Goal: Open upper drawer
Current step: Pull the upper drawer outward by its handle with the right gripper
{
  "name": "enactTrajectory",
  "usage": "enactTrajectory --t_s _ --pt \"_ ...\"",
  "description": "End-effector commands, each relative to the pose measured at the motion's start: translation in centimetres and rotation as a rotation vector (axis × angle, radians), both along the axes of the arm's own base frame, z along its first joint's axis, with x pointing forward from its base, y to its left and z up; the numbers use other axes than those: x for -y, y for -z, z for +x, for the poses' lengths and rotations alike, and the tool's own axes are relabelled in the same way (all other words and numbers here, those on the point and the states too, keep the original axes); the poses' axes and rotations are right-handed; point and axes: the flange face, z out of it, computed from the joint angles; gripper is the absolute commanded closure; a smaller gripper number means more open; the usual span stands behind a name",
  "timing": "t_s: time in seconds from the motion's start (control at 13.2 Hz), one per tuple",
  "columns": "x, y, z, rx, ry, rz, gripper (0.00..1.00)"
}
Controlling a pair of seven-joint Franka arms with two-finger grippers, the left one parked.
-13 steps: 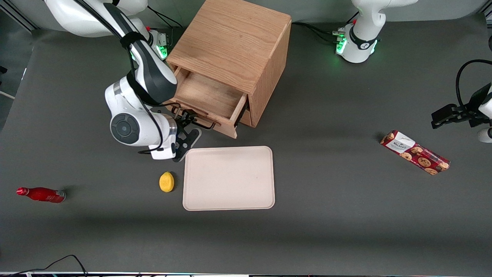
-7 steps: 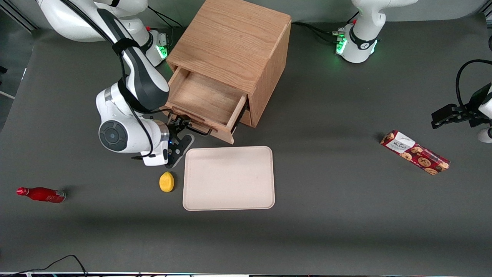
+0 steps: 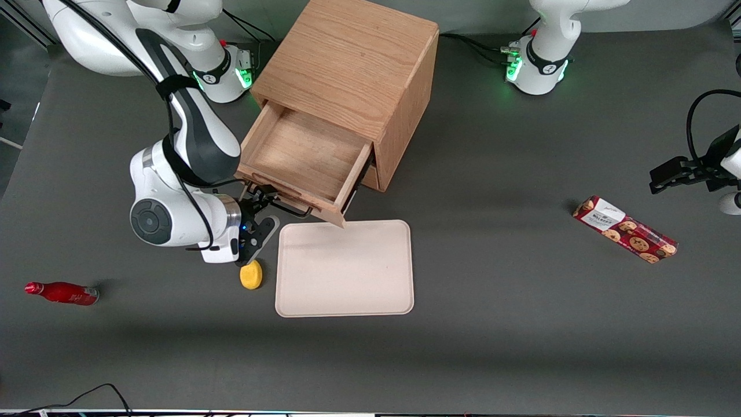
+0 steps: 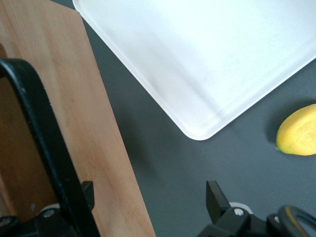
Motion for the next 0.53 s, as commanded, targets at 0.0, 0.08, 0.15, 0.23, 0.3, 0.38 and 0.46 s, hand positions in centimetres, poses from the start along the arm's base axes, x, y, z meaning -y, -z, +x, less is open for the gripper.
enactTrajectory --t_s 0.0,0.08,0.15,0.23,0.3,0.38,0.46 --pt "0.6 0.3 1.3 0.005 -0.018 0.016 0.0" --pt "1.1 0.5 1.6 0.003 -0.01 0.016 0.0" --pt "1.5 0.8 1.7 -0.001 -0.003 0.017 0.0" --pt "1.6 0.6 1.8 0.002 -0.001 0.023 0.0" --pt "1.8 0.5 2.0 0.003 0.003 0.03 0.0" --pt "1.9 0.5 2.2 0.004 0.005 0.033 0.0" --pt "2.1 0.5 2.2 0.004 0.008 0.032 0.0"
